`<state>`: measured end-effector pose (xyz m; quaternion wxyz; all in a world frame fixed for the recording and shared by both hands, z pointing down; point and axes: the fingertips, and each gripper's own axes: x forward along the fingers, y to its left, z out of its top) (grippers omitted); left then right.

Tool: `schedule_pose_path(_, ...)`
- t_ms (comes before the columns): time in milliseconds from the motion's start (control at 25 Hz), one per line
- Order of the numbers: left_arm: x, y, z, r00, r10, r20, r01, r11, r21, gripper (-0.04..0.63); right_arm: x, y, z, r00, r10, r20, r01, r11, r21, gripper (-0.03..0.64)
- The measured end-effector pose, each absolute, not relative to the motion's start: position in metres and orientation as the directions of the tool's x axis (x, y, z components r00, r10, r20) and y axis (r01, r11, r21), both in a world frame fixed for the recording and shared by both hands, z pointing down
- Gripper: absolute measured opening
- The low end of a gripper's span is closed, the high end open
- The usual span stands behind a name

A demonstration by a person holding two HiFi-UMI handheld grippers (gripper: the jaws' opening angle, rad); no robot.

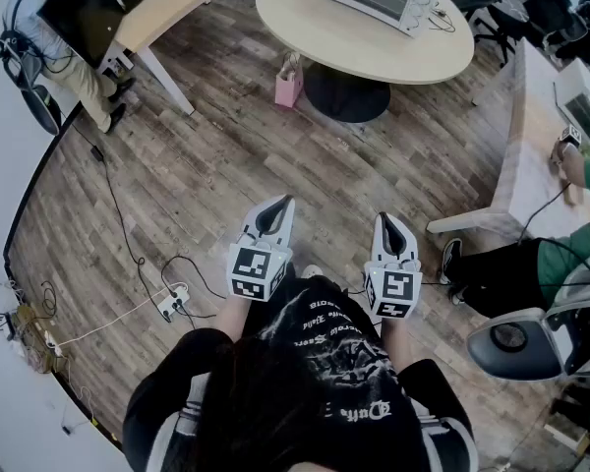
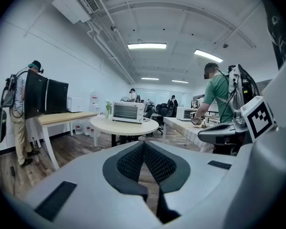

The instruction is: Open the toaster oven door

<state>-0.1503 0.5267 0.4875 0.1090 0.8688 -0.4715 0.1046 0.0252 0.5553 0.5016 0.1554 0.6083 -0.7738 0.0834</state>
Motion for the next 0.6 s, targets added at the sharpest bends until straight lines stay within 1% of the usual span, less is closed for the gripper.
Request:
schedule_pose_path(360, -0.152, 0.542, 0.494, 0.523, -0.803, 0.286, -0.850, -0.517, 0.105, 0.018, 0.016, 0.567, 0.501, -0.220, -0.916, 0.335, -0.963, 0.258, 0.072, 0.008)
schedule_pose_path(600, -0.140, 0.544, 0.494, 0.523, -0.805, 0.279, -0.850, -0.517, 0.101, 0.018, 0.035, 0.564, 0.494, -0.196, -0.938, 0.285, -0.975, 0.218, 0.048, 0.011)
